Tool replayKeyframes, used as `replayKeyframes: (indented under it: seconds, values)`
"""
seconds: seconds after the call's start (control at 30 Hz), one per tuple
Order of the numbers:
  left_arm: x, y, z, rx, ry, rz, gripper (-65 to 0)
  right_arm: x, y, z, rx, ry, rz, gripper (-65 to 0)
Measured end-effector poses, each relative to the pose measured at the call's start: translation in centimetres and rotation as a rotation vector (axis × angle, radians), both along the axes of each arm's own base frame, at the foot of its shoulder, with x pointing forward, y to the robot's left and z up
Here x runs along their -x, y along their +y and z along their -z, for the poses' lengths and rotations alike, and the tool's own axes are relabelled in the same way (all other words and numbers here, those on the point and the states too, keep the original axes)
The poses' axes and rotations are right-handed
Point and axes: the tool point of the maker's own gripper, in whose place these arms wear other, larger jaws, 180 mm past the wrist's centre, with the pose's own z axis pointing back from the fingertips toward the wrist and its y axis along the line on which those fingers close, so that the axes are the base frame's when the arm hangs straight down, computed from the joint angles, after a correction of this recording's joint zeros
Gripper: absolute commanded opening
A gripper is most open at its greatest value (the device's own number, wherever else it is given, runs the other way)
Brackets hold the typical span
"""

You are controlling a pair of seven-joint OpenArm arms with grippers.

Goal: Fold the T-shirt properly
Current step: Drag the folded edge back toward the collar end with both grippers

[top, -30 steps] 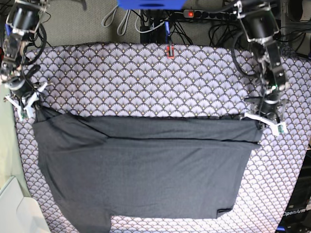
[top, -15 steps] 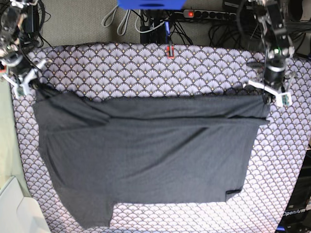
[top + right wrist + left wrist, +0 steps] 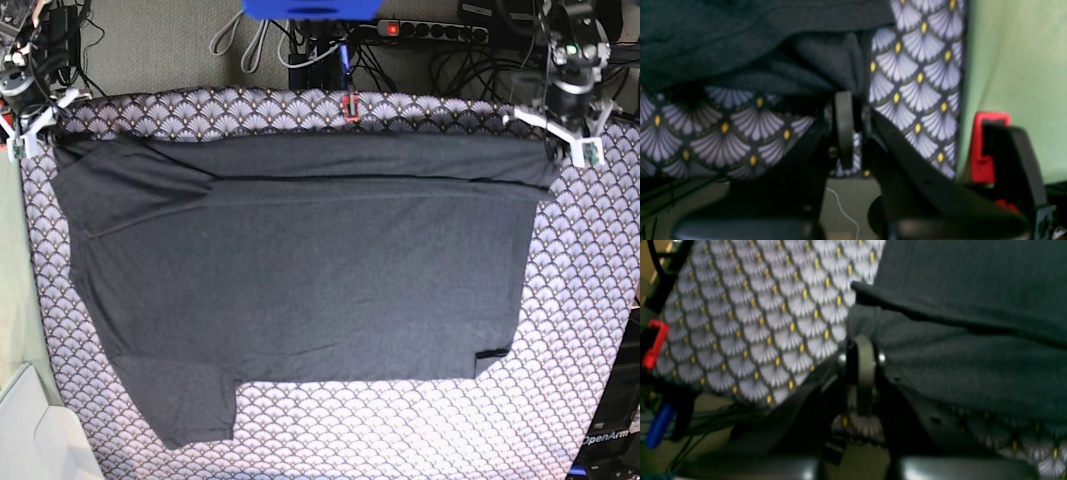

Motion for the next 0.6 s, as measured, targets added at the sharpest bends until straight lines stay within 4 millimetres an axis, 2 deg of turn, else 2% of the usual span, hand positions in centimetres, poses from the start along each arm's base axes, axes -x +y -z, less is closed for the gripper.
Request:
replayKeyframes:
  seconds: [0.23, 0.47, 0.6]
  values:
    - [1.9, -0.2, 1.1, 0.010, 0.045, -0.013, -64.5, 1.5, -0.2, 0.4, 0.004, 0.030, 0.006, -65.0]
    - [2.2, 0.0, 1.1, 0.002, 0.054, -0.006, -64.5, 2.2, -0.2, 0.6, 0.003, 0.046, 0.006, -65.0]
    - [1.9, 0.3, 0.9, -0.011, 0.051, 0.004, -64.5, 1.9, -0.2, 0.0, 0.017, 0.033, -0.006, -65.0]
